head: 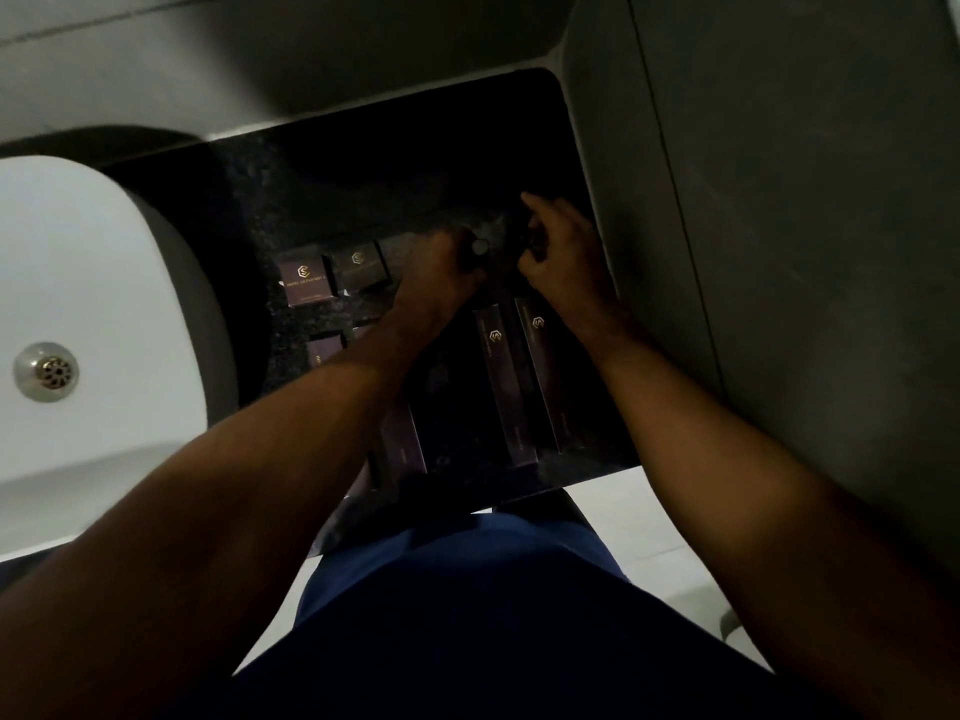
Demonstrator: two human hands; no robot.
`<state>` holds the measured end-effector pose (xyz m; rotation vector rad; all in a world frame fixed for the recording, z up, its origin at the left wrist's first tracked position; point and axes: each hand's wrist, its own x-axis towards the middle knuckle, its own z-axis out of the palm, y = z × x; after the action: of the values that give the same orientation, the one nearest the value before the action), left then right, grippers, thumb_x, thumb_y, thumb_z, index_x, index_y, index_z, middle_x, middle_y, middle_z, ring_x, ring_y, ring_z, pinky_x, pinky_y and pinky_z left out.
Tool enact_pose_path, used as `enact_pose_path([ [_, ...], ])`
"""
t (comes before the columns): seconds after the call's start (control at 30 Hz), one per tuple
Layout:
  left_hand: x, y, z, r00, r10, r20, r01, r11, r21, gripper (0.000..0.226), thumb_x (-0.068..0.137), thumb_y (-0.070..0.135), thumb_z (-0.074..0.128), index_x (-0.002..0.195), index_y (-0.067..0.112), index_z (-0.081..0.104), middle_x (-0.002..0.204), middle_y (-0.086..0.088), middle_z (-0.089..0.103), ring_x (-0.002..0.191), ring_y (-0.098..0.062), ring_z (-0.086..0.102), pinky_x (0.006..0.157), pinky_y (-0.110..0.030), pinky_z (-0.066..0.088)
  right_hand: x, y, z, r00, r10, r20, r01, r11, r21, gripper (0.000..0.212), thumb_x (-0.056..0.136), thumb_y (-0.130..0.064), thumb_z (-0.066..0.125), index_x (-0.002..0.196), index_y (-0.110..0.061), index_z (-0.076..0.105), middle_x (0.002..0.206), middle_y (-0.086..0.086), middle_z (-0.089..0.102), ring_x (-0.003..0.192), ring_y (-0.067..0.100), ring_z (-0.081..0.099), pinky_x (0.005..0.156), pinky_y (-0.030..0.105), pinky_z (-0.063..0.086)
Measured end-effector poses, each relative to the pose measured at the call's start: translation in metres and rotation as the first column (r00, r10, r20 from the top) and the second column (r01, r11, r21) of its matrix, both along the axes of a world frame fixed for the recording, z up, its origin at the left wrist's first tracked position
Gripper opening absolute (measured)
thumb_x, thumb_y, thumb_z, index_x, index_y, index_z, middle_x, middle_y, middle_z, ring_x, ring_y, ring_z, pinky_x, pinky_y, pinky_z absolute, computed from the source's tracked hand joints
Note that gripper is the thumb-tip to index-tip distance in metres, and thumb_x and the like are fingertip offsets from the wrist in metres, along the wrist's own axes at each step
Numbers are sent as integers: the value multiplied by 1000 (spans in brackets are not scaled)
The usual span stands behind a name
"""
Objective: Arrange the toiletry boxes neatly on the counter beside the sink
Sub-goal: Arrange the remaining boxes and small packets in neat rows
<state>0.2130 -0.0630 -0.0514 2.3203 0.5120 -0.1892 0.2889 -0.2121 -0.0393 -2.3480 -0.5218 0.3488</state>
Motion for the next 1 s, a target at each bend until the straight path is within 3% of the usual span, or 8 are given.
enact_pose_path([
  [0.1,0,0,1,1000,2,5,-2,1000,-28,30,78,15,72,106,5,68,104,-16,73,94,-29,68,71,-19,39,0,4,2,999,41,-21,-43,995,-88,51,74,3,64,124,-2,61,121,18,59,110,29,59,90,22,45],
  [0.27,3,0,4,1000,12,-15,-13,1000,-20,27,78,14,72,103,4,69,102,-18,73,94,-32,68,69,-24,43,3,8,-4,996,83,-44,-89,980,-179,30,78,-5,68,108,-3,69,114,18,62,104,30,61,81,15,36],
  [0.43,1,0,2,1000,25,0,-25,999,-31,31,79,16,70,108,4,68,104,-18,72,95,-32,68,76,-30,49,1,-1,-12,997,81,-17,-82,947,-310,42,82,-10,71,123,-14,63,123,13,61,119,32,53,98,34,43],
  [0.5,0,0,2,1000,22,-1,-22,999,-36,31,79,16,70,108,4,67,104,-18,72,96,-31,68,77,-32,51,0,-1,-14,998,65,-10,-66,957,-281,45,79,0,70,122,-13,65,121,13,62,117,32,54,98,29,41],
  [0.6,1,0,3,1000,14,15,-14,999,-38,30,79,14,69,107,4,68,104,-18,73,96,-32,68,75,-28,47,-3,-1,-14,998,-40,-47,37,997,-69,44,74,12,66,114,-8,67,117,18,63,107,23,57,84,3,34],
  [0.67,2,0,3,1000,4,9,-4,1000,-16,29,78,15,69,105,4,68,103,-18,73,95,-34,68,76,-33,50,-6,-2,-16,989,-100,-109,101,995,0,42,75,10,68,112,-9,67,117,20,60,102,18,57,74,-3,35],
  [0.83,2,-2,3,998,40,55,-37,997,-67,37,77,14,70,111,0,65,109,-23,70,102,-36,66,86,-45,53,-6,-5,-20,994,-62,-93,59,997,-42,39,75,-2,74,113,-10,68,119,15,62,112,28,57,96,28,46],
  [1.0,3,-3,2,998,58,40,-55,996,-63,38,76,13,71,113,4,66,110,-19,71,103,-33,67,86,-36,53,3,-2,-26,997,-40,-63,39,999,-24,36,74,-1,74,109,-6,68,113,14,64,104,24,60,85,18,40],
])
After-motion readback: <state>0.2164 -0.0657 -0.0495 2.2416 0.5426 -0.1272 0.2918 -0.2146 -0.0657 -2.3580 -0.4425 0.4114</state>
